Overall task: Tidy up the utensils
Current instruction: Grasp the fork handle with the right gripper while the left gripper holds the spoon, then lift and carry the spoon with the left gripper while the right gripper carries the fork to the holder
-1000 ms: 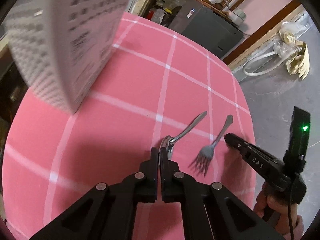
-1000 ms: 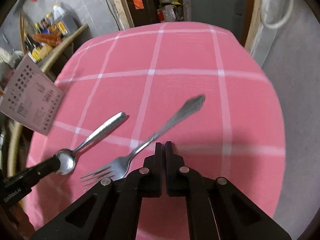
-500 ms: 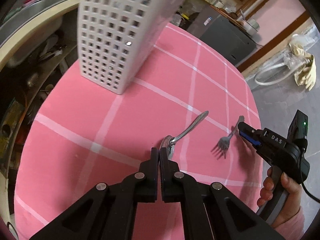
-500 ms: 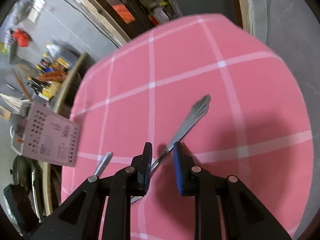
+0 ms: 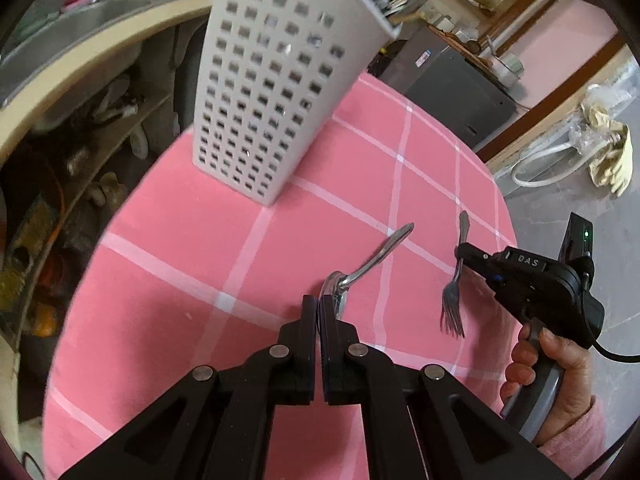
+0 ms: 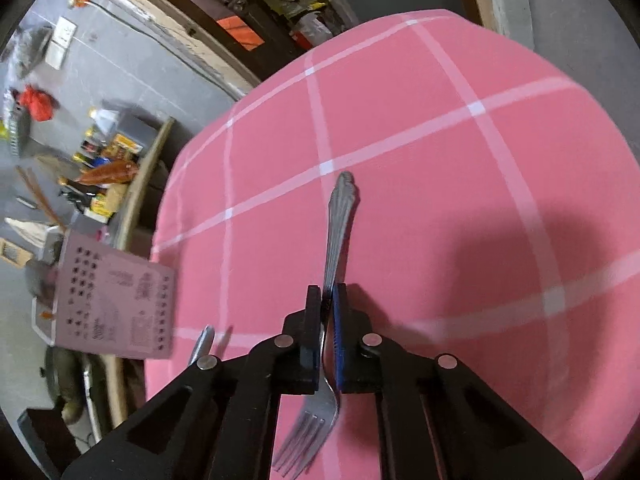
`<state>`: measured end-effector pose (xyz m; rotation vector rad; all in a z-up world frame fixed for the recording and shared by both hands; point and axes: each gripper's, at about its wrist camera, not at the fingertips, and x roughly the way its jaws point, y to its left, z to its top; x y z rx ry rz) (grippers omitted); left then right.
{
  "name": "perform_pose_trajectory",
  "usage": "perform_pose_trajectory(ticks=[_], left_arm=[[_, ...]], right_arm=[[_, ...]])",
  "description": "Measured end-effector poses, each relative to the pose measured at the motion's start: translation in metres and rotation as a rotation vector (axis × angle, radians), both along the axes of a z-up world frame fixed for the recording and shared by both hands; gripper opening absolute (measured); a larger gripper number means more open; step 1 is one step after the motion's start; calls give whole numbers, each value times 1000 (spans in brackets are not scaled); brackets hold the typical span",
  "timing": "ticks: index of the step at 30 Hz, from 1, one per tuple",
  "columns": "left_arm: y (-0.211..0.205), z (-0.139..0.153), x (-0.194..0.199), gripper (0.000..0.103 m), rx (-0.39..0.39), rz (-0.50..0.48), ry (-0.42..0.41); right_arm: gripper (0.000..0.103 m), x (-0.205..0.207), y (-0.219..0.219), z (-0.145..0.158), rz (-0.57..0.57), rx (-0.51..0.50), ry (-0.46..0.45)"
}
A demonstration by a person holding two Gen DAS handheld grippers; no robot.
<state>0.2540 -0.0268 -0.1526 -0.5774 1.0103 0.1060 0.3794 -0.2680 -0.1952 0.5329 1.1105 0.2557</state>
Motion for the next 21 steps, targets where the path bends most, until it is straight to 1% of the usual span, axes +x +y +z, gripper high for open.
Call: perform_pose_trajectory(ticks=[2, 5, 7, 9, 12, 16, 21], left_arm=[[1, 6, -1, 2, 28, -25, -11], [1, 17, -2, 2, 89, -92, -27], [1, 23, -6, 2, 133, -141, -31], [1, 27, -10, 2, 153, -170, -30], [4, 29, -16, 2, 144, -201, -17], [4, 26, -21, 2, 113, -212, 18], [6, 19, -25, 2, 113, -224, 50]], right_arm=[[3, -10, 4, 2, 17, 6, -14], [3, -23, 7, 5, 35, 14, -24], [2, -31, 9, 8, 48, 12, -18], [2, -43, 8, 11, 60, 3, 10], [2, -61, 10, 12, 80, -11, 44], [2, -77, 21, 8, 146, -95, 77], [4, -71, 29, 8, 198, -150, 66]])
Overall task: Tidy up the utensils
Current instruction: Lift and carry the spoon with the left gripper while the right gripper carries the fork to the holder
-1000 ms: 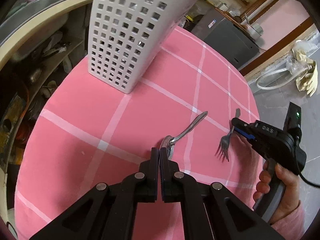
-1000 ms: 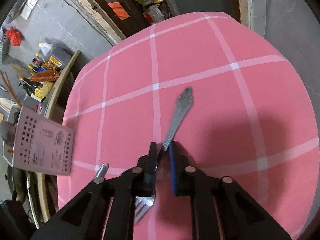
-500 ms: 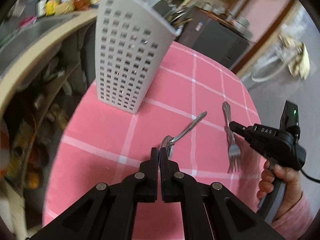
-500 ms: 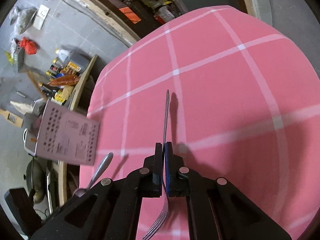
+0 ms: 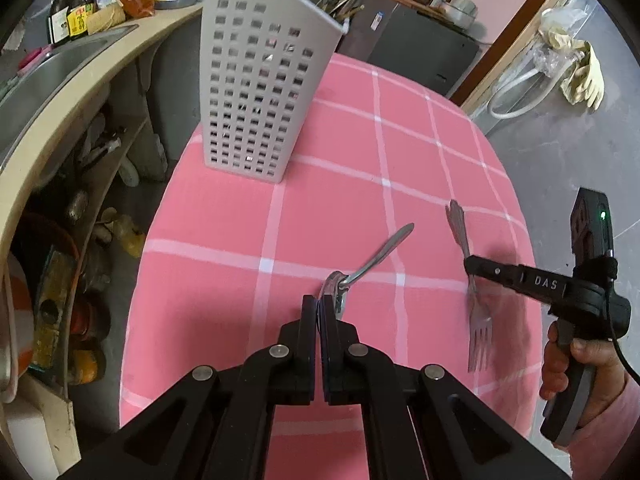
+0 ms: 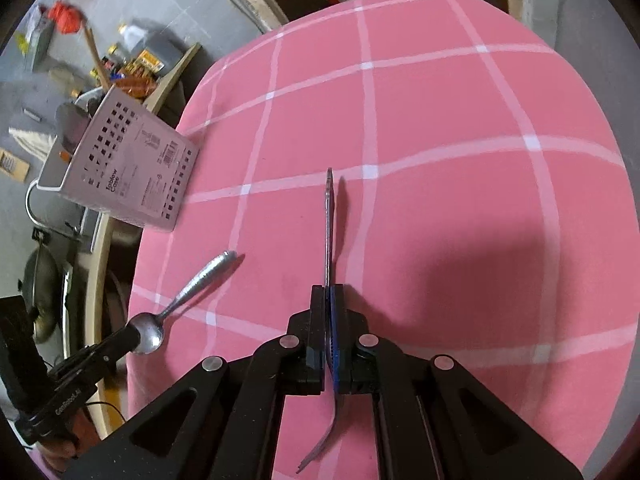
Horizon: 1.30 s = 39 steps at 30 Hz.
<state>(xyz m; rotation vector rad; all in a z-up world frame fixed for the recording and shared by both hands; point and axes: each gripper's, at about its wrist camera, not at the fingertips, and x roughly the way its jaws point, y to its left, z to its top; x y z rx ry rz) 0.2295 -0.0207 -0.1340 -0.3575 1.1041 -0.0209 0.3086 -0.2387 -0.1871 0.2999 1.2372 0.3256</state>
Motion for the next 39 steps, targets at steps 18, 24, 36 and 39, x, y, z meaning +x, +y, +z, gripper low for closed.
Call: perform_pose_trajectory(ticks=[18, 24, 36, 39], left_arm=[[21, 5, -6, 2, 5, 24, -10], [24, 20, -6, 3, 41, -33, -25], [38, 80, -1, 3, 113, -123, -100], [44, 93, -1, 3, 124, -118, -133]], right_arm=[[5, 67, 16, 4, 64, -51, 0], [2, 48, 7, 23, 23, 31, -80], [2, -4, 14, 115, -41, 73, -428], [2, -10, 20, 143, -38, 53, -525]])
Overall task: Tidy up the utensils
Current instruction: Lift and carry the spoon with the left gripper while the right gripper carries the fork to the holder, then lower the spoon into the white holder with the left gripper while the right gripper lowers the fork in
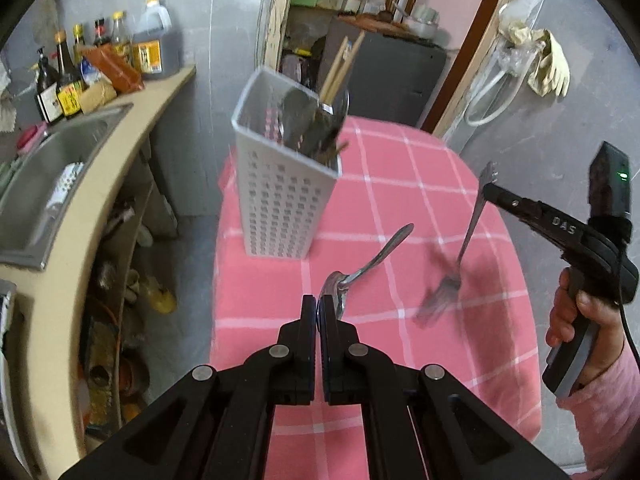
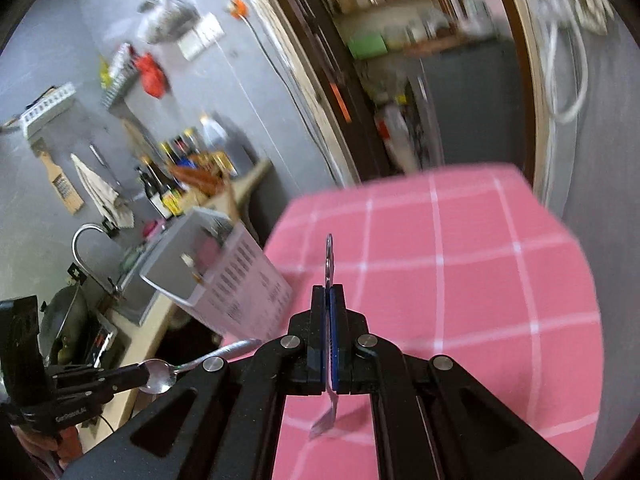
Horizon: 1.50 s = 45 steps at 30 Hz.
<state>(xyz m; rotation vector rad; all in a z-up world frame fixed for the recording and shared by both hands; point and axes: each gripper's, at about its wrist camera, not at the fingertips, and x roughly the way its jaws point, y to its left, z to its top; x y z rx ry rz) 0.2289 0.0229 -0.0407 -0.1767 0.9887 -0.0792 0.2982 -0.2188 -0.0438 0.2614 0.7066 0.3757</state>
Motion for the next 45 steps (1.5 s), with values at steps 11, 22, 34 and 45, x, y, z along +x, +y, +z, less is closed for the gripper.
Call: perform_pose_trajectory(ticks=[11, 22, 34, 45], left_arm=[[15, 48, -8, 3, 27, 33, -124], [32, 93, -4, 2, 191, 46, -176], [38, 97, 17, 3, 316, 34, -141], [35, 86, 38, 3, 349, 32, -104]], right_arm=[[2, -20, 29, 90, -24, -109, -256], [2, -23, 54, 143, -28, -49, -413], [2, 4, 101, 149, 46, -22, -480], [2, 30, 129, 122, 133, -114, -462]])
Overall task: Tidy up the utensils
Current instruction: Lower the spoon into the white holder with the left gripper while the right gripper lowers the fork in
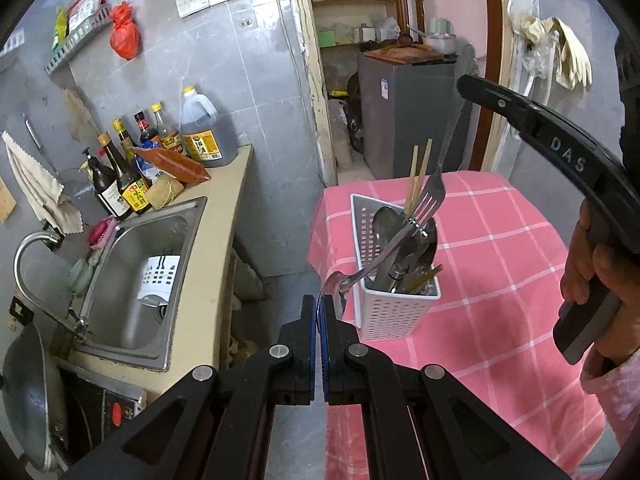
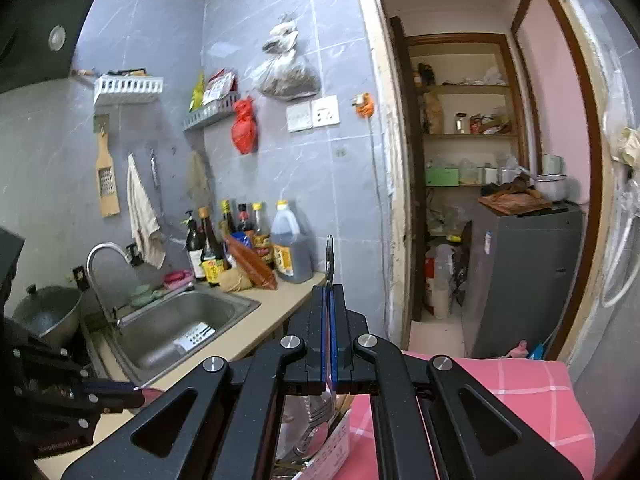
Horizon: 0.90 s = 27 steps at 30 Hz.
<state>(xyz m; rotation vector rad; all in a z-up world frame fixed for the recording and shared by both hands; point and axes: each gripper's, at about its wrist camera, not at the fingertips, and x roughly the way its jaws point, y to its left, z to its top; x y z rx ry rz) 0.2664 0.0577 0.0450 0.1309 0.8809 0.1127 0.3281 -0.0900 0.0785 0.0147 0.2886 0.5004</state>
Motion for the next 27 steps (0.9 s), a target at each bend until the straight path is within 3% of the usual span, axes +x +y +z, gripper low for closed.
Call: perform_pose_trajectory(ticks=[12, 22, 27], left_arm=[[-5, -4, 16, 3, 10, -9, 51], [-5, -2, 29, 7, -98, -12, 27], [1, 0, 35, 7, -194, 5, -16]], right_arm=[[2, 11, -2, -28, 85, 50, 105], [2, 21, -7, -50, 105, 61, 180], [2, 20, -8, -50, 108, 64, 185]])
